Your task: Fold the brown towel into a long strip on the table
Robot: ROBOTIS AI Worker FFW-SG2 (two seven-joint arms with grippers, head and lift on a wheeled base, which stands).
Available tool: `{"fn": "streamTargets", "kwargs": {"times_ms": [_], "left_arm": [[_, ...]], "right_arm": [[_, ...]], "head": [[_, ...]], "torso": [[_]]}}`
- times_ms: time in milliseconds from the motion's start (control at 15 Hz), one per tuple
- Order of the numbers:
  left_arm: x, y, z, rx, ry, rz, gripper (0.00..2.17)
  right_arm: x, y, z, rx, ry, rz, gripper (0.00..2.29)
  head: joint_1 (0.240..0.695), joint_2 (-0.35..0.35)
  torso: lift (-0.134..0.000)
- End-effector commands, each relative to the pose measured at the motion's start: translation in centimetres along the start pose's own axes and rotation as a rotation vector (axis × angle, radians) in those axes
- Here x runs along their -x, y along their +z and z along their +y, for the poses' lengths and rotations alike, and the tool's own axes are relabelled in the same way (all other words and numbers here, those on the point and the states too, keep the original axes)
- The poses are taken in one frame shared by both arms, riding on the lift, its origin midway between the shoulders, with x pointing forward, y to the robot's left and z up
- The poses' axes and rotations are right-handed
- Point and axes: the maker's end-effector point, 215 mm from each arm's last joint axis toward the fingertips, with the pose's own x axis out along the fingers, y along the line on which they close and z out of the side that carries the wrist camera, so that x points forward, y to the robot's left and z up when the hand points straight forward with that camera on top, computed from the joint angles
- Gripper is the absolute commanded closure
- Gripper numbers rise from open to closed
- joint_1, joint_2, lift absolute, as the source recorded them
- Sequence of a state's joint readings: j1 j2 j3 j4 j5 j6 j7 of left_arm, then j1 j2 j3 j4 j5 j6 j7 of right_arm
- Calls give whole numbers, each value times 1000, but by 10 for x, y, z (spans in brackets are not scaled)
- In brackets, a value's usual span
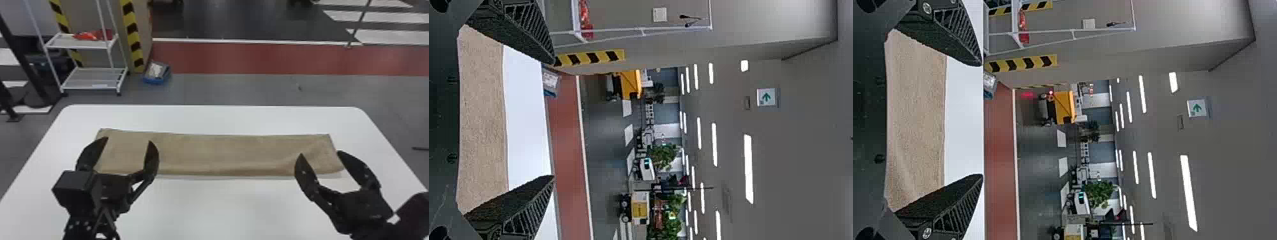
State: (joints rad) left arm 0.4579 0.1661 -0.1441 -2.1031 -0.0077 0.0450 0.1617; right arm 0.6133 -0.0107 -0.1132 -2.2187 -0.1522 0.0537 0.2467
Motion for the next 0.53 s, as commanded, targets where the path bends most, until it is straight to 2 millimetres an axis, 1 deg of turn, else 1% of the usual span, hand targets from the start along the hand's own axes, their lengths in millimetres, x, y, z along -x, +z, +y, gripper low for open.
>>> {"fn": "streamTargets", "kwargs": {"times_ms": [0, 333, 467], "left_arm": [[0, 0, 1, -1, 3, -1, 63], [1, 0, 2, -1, 6, -1, 63], [1, -1, 2, -3, 6, 1, 63]], "right_arm": [[2, 1, -1, 4, -3, -6, 90], [6, 8, -3, 12, -9, -29, 90], [8, 17, -4, 18, -15, -61, 90]], "head": [[695, -47], [695, -49], [695, -50]], "torso": [[-110], [-110], [-110]]}}
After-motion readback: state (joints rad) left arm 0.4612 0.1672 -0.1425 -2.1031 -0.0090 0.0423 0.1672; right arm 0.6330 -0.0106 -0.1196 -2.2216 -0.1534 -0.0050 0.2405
